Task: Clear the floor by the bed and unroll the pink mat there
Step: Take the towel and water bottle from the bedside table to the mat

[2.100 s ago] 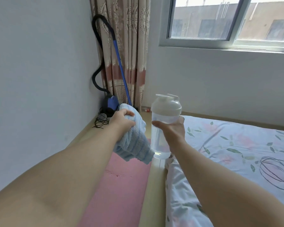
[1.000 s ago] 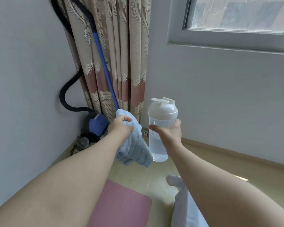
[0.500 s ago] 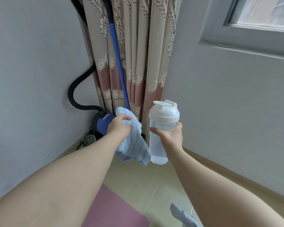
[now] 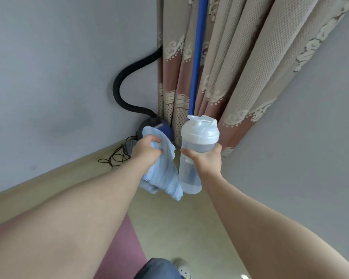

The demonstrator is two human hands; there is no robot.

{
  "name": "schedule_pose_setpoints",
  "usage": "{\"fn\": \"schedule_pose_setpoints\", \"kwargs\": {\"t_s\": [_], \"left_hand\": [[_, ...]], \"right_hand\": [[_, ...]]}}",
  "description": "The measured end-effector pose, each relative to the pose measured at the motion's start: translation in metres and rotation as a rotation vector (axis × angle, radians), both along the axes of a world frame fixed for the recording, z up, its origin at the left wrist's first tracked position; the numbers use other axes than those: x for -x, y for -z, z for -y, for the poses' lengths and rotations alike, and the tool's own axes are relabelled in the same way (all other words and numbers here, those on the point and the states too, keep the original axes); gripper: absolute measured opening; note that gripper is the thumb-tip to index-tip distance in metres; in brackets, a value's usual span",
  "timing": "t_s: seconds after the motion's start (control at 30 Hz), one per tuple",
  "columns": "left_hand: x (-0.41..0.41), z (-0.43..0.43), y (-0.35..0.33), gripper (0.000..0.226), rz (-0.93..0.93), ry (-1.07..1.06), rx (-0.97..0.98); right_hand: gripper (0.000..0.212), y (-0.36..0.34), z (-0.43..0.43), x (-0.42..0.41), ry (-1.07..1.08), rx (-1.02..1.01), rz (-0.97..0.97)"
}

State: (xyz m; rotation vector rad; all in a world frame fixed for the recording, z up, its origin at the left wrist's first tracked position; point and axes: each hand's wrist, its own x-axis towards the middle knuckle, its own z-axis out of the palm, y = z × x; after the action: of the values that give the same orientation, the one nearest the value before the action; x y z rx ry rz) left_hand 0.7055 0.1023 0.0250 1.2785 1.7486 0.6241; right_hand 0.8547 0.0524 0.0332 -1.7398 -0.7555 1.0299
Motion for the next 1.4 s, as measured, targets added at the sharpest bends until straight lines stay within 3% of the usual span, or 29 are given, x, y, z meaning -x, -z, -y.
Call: {"fn": "schedule_pose_setpoints", "kwargs": {"t_s": [0.2, 0.4, 0.5, 0.63, 0.87, 0.97, 1.13, 1.4], "left_hand": [[0.010, -0.066, 0.005, 0.029, 0.052, -0.209, 0.004], [0.003, -0.134, 0.021, 0.030, 0.136, -0.313, -0.007], [0.004, -0.161, 0.024, 0.029, 0.155, -0.385, -0.017], [0.013, -0.172, 0.039, 0.024, 0.190, -0.471, -0.009], [0.027, -0.145, 0.103, 0.024, 0.263, -0.852, 0.057], [0.027, -0.124, 0.145, 0.031, 0.226, -0.958, 0.110], [0.025, -0.090, 0.233, 0.029, 0.166, -0.975, 0.138], [0.039, -0.019, 0.427, 0.025, 0.188, -0.977, 0.154]], "right_hand": [[0.069, -0.002, -0.088, 0.002, -0.233, 0.012, 0.012], [0.068, 0.005, -0.179, -0.001, -0.334, -0.008, 0.006], [0.081, 0.015, -0.222, 0.004, -0.379, 0.011, -0.013], [0.085, 0.033, -0.257, 0.014, -0.467, 0.063, 0.020], [0.088, 0.088, -0.288, 0.043, -0.757, 0.085, 0.095], [0.089, 0.130, -0.282, 0.050, -0.892, 0.052, 0.098], [0.067, 0.223, -0.262, 0.057, -1.055, 0.022, 0.109], [0.079, 0.418, -0.206, 0.078, -1.090, 0.033, 0.161]]}}
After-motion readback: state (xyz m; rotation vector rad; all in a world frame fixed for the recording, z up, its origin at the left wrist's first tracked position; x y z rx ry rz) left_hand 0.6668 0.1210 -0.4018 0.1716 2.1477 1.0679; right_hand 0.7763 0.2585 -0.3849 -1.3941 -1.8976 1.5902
